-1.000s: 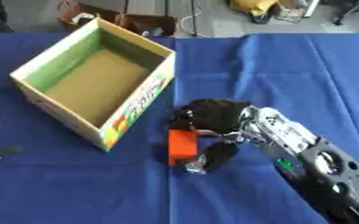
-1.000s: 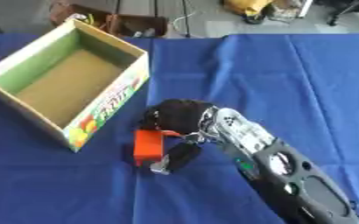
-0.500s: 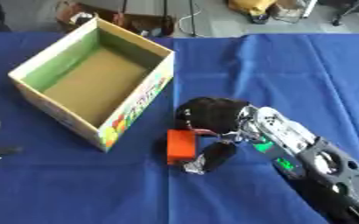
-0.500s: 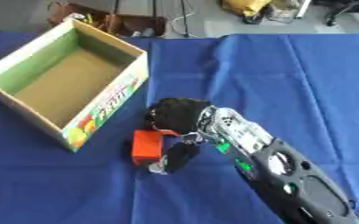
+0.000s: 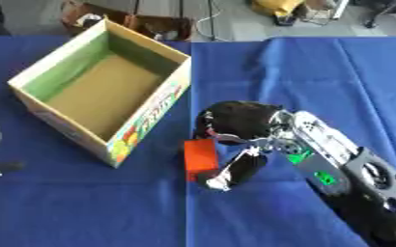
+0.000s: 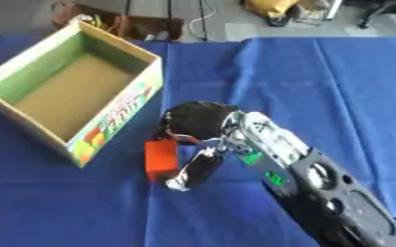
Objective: Pick up objects on the table and place them in the box.
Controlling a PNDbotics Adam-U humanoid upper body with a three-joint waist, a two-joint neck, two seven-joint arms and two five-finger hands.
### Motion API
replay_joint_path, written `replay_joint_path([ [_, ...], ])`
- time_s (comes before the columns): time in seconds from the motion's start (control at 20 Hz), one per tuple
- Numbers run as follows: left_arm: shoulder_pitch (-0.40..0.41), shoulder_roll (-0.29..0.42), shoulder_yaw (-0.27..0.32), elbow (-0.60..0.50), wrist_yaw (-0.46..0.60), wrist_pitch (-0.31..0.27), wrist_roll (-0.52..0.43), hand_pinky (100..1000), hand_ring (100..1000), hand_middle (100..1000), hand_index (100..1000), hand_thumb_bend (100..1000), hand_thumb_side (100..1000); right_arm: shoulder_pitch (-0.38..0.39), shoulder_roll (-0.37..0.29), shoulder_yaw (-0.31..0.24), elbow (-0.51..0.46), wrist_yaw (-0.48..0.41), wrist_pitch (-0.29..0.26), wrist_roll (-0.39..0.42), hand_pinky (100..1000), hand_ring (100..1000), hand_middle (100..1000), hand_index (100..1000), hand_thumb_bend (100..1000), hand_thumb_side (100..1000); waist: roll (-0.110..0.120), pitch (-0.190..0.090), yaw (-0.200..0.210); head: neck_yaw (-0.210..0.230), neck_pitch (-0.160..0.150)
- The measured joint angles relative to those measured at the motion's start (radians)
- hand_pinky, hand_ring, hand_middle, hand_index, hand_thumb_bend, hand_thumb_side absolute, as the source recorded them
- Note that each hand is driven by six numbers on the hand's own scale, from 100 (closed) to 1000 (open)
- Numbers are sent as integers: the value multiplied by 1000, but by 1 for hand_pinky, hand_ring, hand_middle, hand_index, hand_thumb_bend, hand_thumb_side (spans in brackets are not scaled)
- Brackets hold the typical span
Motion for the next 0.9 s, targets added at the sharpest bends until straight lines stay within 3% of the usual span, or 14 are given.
replay_joint_path([
  [0.2,0,0,0,0,0,1,-1,616,921,817,704,100,1000,-4,-6,0,-9,0,16,-16,842,837,482,498,100,518,0,0,0,0,0],
  [0.45,0,0,0,0,0,1,-2,616,921,818,704,100,1000,-31,-17,-19,-29,-16,40,-41,838,825,460,468,100,477,0,0,3,1,0],
  [0.75,0,0,-2,0,0,2,-4,616,921,818,705,100,1000,-121,-33,-59,-31,-62,85,-84,825,802,418,418,100,397,-1,-6,20,-2,0],
  [0.9,1,0,-6,0,1,4,-6,616,921,818,705,100,1000,-181,-35,-77,-3,-82,108,-107,788,741,358,371,100,362,-4,-7,32,-8,1],
])
